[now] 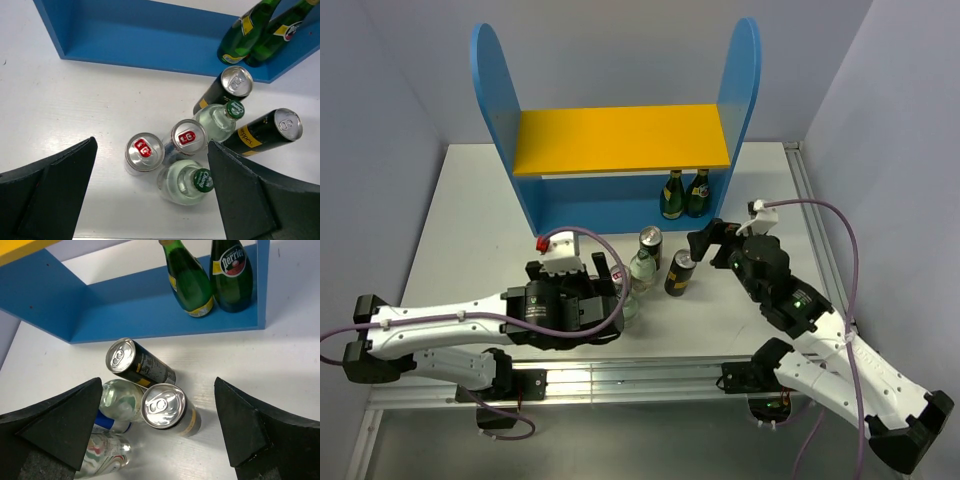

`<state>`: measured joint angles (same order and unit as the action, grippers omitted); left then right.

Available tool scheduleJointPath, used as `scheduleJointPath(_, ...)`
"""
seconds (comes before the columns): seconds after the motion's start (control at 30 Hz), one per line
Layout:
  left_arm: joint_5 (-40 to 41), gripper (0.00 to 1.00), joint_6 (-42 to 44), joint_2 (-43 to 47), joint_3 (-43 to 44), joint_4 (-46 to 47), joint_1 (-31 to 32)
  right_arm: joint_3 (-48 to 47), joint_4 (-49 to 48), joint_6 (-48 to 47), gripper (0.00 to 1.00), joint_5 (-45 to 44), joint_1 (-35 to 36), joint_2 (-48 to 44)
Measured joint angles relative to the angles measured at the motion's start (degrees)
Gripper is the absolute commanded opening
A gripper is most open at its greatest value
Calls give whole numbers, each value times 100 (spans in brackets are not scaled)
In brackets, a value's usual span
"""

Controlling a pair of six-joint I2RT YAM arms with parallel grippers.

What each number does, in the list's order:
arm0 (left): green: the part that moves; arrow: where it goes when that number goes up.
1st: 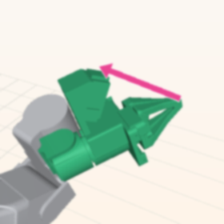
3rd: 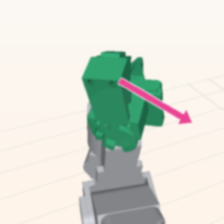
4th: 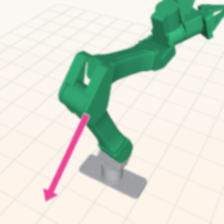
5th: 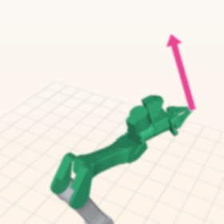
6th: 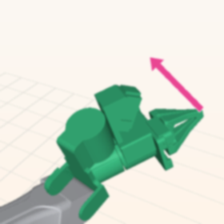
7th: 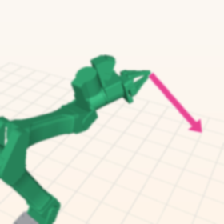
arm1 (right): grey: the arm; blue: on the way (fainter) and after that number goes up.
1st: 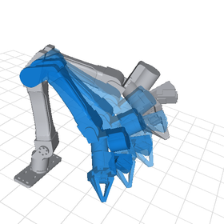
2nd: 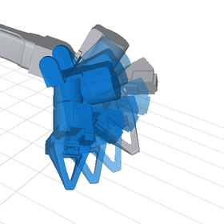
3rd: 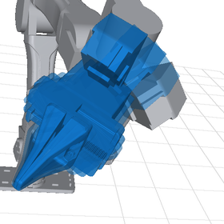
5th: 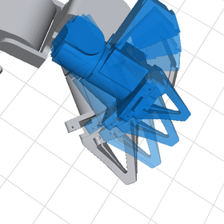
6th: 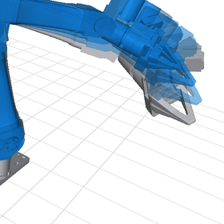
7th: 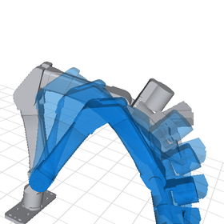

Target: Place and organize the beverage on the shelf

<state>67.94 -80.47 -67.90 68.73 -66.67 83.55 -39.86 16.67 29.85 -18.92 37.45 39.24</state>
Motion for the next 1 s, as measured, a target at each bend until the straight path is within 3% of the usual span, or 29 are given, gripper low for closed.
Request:
scheduleJointPath(0.13, -35, 99, -470, 293, -282, -428, 155, 57, 13, -101, 100, -22, 68, -234)
scheduleJointPath(0.43, -387, 99, 116, 2671, -2208, 894, 251, 514, -87, -144, 100, -7, 83, -341)
scheduleJointPath(0.73, -984, 99, 269, 1609, -3145, 2203, 271, 549, -103, -142, 100, -76, 83, -275)
scheduleJointPath(1.0, -1255, 99, 946, 1408, -4144, 3735, 136, 570, -118, -142, 100, -125, 83, -378)
